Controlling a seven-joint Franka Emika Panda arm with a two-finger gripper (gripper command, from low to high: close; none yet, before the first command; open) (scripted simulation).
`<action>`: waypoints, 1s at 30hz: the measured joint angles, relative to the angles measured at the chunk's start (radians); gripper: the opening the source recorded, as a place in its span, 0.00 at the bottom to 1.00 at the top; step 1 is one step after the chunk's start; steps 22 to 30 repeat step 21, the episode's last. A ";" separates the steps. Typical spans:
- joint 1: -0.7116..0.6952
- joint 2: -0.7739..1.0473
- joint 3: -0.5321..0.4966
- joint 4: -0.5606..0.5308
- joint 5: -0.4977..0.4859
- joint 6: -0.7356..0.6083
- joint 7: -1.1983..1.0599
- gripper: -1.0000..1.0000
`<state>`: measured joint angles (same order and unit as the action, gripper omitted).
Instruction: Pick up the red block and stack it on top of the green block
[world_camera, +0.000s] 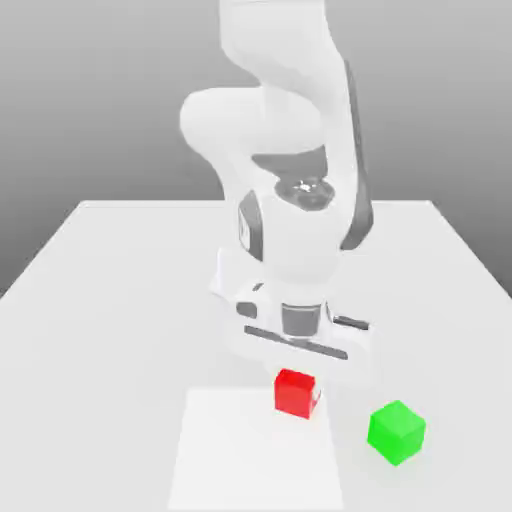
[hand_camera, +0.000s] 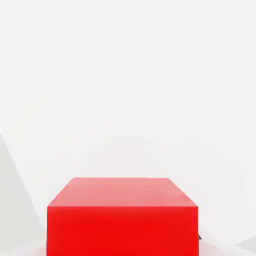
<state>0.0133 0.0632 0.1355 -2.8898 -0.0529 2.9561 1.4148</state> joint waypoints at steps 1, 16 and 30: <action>0.006 -0.035 0.003 -0.005 0.028 -0.029 -0.020 0.00; 0.223 0.062 0.050 0.278 -0.009 -0.220 -0.110 0.00; 0.232 0.128 0.034 0.283 -0.044 -0.160 -0.085 1.00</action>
